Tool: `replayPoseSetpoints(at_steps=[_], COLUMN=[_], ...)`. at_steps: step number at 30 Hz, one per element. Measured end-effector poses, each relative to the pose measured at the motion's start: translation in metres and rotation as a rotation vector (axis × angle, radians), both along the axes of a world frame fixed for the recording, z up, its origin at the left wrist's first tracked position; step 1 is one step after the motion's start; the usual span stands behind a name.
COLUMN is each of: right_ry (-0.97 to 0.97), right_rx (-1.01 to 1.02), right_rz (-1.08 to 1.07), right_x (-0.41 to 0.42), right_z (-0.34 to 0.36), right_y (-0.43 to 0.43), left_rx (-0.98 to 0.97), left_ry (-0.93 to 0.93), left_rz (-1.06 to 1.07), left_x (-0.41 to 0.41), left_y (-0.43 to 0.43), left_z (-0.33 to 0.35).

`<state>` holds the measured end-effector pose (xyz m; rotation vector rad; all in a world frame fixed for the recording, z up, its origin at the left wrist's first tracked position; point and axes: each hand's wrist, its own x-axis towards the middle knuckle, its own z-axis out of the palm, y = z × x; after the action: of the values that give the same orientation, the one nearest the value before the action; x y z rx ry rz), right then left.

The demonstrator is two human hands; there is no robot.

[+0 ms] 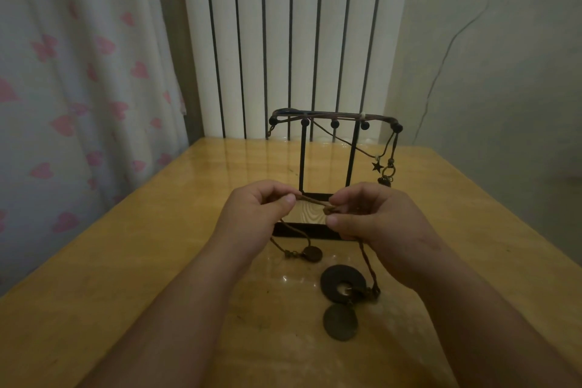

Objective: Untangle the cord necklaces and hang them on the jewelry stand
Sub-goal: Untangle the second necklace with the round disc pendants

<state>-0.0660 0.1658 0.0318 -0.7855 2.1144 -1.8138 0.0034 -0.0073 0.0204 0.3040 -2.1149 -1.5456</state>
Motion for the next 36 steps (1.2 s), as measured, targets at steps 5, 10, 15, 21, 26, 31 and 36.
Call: replayPoseSetpoints(at_steps=[5,10,15,21,26,31,36], right_ry=[-0.028,-0.04,-0.032,-0.047,-0.016,-0.006,-0.029], right_rx=[0.023,0.008,0.005,-0.012,-0.022,-0.042,-0.074], right_rz=[0.063,0.122,0.109,0.086,0.072,0.052,0.066], right_x=[0.0013,0.0032,0.0032,0.0019,0.0025,0.0034,0.0025], right_z=[0.0012,0.0014,0.0003,-0.0016,-0.0018,-0.0022,-0.0048], right_y=[-0.0004,0.0009,-0.0011,-0.0014,-0.0013,-0.0034,-0.0046], left_rx=[-0.004,0.003,-0.02,-0.117,-0.201,-0.205,-0.11], left_ry=[0.016,0.018,0.028,0.164,0.134,0.08,0.027], left_rz=[0.022,0.022,-0.007,-0.079,-0.176,-0.15,-0.164], left_x=[-0.0003,-0.0011,0.0009,0.0063,0.0065,0.0051,0.0027], left_y=[-0.0002,-0.0002,0.0007,0.0028,0.0064,0.006,0.0067], left_z=[-0.0002,-0.0014,-0.0004,0.0031,0.0011,0.0001,-0.0003])
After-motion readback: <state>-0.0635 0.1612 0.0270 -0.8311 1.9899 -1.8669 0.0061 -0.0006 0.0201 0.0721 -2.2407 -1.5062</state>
